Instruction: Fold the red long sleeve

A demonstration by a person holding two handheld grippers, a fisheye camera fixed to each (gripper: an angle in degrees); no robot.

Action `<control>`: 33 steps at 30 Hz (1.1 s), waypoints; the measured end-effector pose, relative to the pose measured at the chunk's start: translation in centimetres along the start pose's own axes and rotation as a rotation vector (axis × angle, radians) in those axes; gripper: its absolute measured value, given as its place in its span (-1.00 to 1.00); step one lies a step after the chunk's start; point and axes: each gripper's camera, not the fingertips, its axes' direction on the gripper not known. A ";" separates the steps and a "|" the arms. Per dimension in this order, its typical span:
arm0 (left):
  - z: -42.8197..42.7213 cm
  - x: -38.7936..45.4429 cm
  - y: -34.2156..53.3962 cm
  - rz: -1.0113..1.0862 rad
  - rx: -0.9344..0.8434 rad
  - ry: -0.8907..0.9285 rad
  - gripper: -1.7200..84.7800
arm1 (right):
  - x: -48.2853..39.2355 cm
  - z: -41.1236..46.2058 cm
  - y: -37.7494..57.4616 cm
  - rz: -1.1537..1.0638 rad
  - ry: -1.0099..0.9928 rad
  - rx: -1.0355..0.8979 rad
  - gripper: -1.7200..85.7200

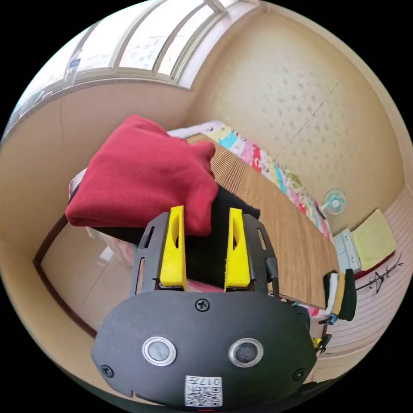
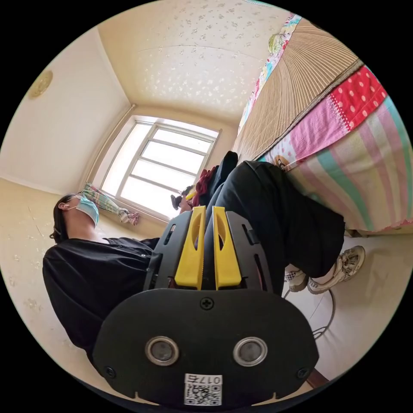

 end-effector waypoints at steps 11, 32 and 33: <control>-19.8 1.9 5.5 0.189 0.242 0.884 -0.90 | -4.2 -7.8 3.0 -0.079 0.092 0.092 -0.95; -6.5 20.0 33.0 0.679 -0.487 1.042 -0.68 | -2.2 -1.8 0.1 -0.070 0.083 -0.116 -0.88; -5.1 22.5 34.6 0.742 -0.519 1.000 -0.66 | -2.6 -1.4 -0.3 -0.088 0.079 -0.087 -0.86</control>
